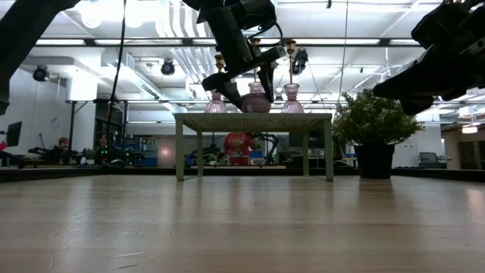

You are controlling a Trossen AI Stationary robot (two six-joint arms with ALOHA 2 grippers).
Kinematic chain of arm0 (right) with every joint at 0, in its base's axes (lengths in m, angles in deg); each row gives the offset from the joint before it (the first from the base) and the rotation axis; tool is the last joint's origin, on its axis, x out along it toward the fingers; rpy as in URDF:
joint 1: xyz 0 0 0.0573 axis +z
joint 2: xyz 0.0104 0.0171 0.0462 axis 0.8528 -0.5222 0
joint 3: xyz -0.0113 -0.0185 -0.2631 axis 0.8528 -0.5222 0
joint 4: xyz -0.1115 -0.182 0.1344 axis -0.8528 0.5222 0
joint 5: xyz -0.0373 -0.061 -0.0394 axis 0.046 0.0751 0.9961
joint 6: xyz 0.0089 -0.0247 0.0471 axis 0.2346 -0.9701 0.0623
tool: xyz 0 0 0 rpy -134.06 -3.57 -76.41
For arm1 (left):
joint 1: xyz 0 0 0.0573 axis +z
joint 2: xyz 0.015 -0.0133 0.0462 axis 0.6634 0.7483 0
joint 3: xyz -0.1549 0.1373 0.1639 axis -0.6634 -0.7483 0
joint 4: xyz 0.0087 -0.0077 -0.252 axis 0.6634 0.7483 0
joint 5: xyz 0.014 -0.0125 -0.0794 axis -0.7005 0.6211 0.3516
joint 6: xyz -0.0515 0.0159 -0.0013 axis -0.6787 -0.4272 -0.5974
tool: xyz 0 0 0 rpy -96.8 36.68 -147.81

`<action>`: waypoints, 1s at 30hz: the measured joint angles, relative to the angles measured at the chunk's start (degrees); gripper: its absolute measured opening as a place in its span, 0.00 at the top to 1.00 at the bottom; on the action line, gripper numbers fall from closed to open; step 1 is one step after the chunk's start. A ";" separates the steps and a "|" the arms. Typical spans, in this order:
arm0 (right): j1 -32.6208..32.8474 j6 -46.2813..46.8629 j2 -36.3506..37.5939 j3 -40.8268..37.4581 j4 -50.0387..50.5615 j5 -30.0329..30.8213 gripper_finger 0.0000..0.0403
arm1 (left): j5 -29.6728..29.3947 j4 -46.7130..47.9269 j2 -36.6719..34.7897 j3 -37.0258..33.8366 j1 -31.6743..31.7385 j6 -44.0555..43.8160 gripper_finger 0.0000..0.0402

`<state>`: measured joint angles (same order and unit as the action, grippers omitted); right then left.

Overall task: Pick & Place candle stick holders
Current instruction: Put the pink patterned scented candle on the shelf

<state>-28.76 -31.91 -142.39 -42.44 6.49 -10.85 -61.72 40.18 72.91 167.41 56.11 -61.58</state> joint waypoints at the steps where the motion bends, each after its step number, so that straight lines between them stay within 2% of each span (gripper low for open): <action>1: 0.00 0.00 0.00 0.00 0.01 0.00 0.97 | -0.07 0.00 0.00 0.00 0.00 -0.26 0.18; 30: -0.02 2.15 0.00 0.00 0.56 0.58 0.97 | -0.02 0.11 0.00 0.00 0.00 3.33 0.18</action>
<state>-28.78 -29.75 -142.39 -42.44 7.05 -10.27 -61.74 40.29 72.91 167.41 56.11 -58.25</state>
